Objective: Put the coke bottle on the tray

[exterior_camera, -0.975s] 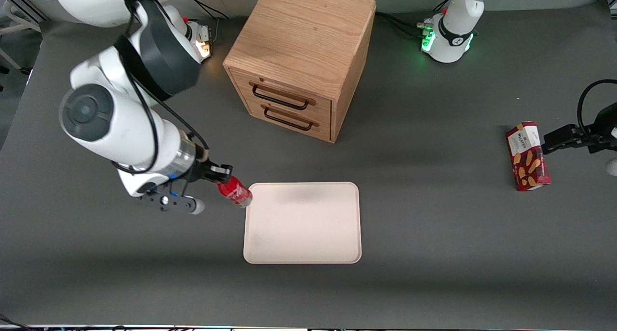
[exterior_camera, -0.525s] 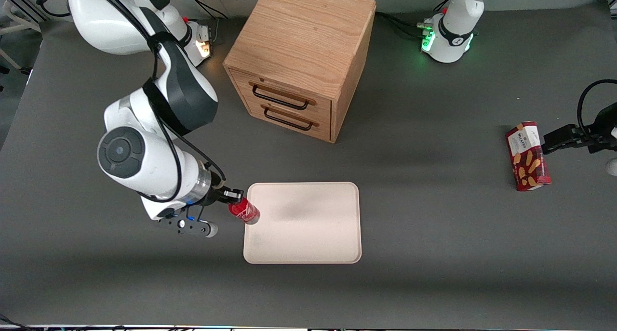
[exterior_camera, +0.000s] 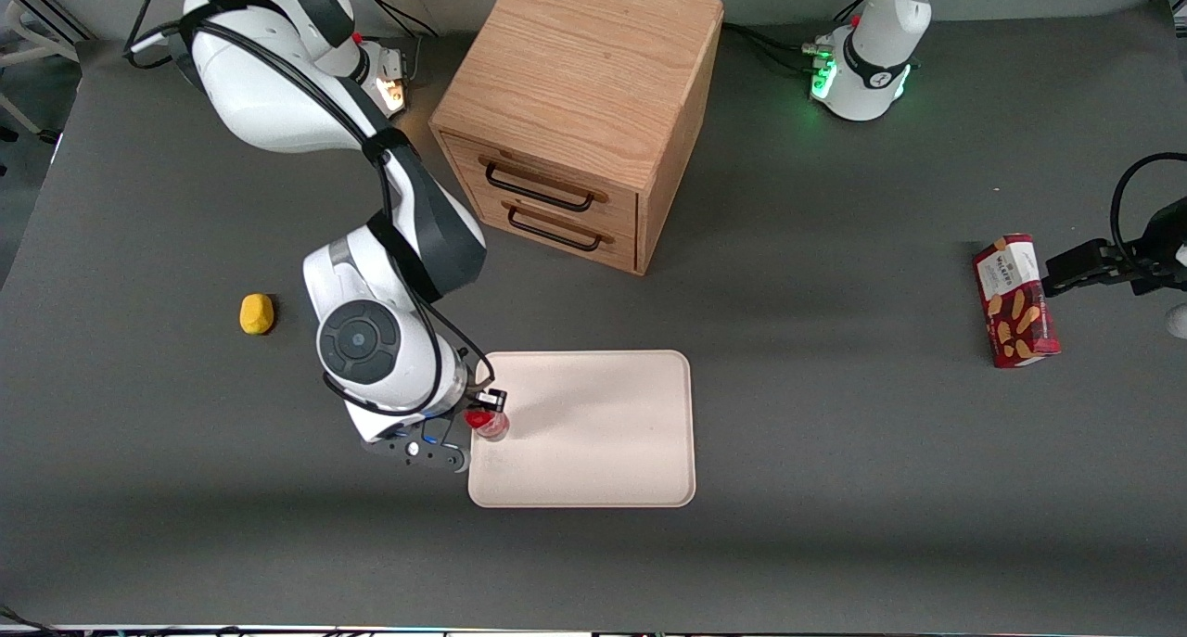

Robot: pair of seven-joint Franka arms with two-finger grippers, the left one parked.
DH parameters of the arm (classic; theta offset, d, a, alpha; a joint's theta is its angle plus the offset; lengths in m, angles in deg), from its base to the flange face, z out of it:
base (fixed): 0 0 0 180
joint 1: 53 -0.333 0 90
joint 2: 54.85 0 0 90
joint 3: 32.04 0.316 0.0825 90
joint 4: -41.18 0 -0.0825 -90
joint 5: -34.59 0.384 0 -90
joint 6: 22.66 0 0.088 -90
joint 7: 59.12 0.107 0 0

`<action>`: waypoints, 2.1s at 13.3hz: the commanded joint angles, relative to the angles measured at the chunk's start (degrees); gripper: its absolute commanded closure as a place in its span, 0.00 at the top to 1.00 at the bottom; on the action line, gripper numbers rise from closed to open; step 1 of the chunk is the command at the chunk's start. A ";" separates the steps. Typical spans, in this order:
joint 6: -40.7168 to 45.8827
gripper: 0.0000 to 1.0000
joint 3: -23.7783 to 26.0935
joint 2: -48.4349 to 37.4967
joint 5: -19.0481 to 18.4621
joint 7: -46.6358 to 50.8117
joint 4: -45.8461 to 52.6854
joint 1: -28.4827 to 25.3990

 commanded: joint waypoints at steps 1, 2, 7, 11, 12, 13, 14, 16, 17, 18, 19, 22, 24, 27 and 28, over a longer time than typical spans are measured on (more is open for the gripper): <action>-2.36 0.00 -0.43 1.38 -0.89 1.37 1.37 -0.40; -3.59 0.00 -0.43 1.56 -0.89 1.28 0.67 -0.23; -4.91 0.00 -0.43 2.18 -0.80 1.19 -0.48 -0.31; -5.09 0.61 -0.43 2.09 -0.72 1.81 -0.66 -0.22; -5.09 0.86 -0.43 1.92 -0.72 1.81 -0.66 -0.22; -5.01 0.98 -0.43 1.48 -0.72 1.72 -0.66 -0.22; -4.92 1.00 -0.43 1.04 -0.80 1.55 -0.66 -0.22; -3.96 1.00 -0.43 -0.97 -0.63 1.46 -0.83 -0.14; -1.78 1.00 -0.43 -2.38 -0.63 1.28 -1.36 0.04; 1.03 1.00 -0.43 -4.05 -0.63 1.11 -1.53 0.21; 4.54 1.00 -0.43 -6.32 -0.45 1.11 -1.71 0.56; 13.25 1.00 -0.43 -16.24 -0.10 1.11 -6.35 0.65; 18.96 1.00 -0.34 -21.62 -0.10 0.76 -7.77 1.35; 24.78 1.00 -0.43 -28.56 -0.10 -5.71 -9.35 3.80; 25.22 1.00 -0.52 -31.63 -0.10 -9.14 -11.79 5.30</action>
